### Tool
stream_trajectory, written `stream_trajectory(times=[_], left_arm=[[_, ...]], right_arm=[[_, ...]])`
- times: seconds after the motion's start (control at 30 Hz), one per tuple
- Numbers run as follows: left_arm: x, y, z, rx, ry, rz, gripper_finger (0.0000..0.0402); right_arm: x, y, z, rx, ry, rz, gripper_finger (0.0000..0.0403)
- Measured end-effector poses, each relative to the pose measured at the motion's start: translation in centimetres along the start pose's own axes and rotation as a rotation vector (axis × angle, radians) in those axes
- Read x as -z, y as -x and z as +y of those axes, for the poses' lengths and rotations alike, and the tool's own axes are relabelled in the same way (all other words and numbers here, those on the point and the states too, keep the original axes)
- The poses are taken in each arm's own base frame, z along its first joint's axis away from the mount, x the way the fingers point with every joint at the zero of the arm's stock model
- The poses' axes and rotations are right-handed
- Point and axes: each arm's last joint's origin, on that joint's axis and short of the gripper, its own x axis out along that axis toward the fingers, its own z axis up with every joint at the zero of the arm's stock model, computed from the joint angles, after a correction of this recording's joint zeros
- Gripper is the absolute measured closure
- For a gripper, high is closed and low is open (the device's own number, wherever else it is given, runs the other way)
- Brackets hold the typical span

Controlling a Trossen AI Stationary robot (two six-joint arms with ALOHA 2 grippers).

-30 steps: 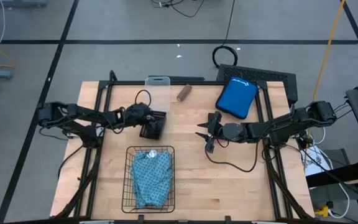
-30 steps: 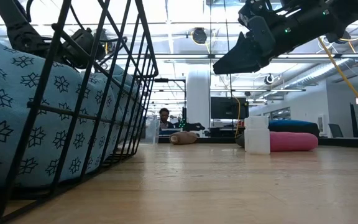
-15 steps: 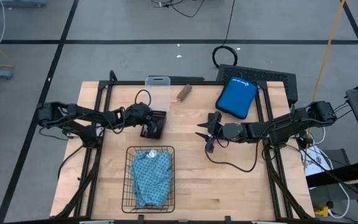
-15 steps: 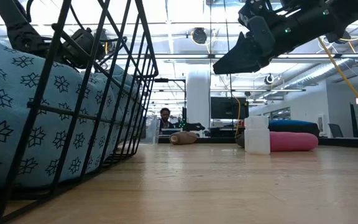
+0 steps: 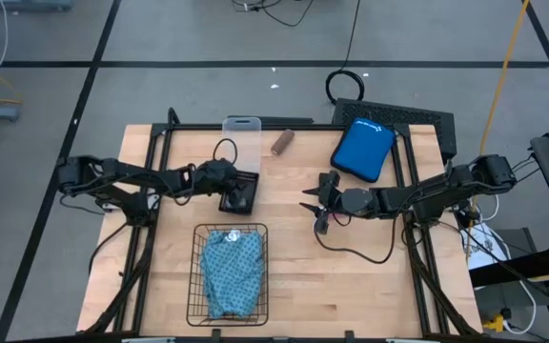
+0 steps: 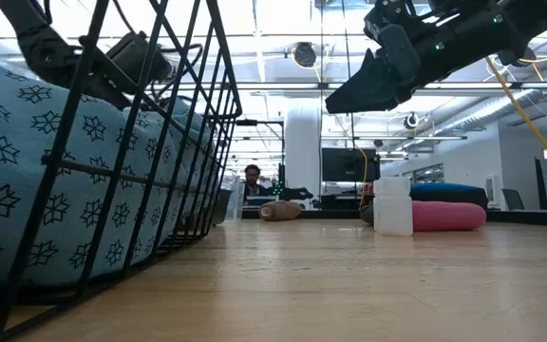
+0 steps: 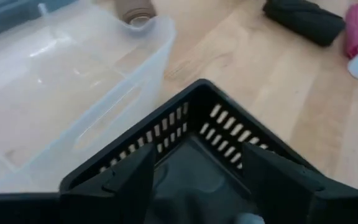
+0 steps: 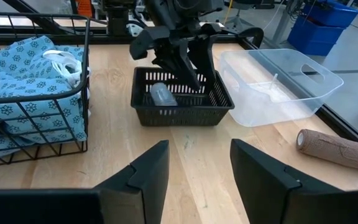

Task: Pick & place medical supplies in basket/bin
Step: Put the bottom white pill bottle into the black bin

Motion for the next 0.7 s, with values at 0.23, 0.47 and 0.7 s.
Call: stream_trajectory(times=[0.23, 0.47, 0.7], left_arm=[[-2.4, 0.3, -1.8, 0.009, -0.096, 0.052, 0.0156], [-5.8, 2.9, -2.8, 0.036, -0.131, 0.007, 0.0155], [-7.2, 5.6, -2.7, 0.051, -0.169, -0.118, 0.0156]], right_arm=[[0.3, 0.1, 0.1, -0.007, 0.052, 0.031, 0.0244], [0.6, 2.9, 0.7, -0.059, 0.081, 0.153, 0.0247], [1.2, 4.8, 2.1, -0.173, -0.027, 0.235, 0.0227]])
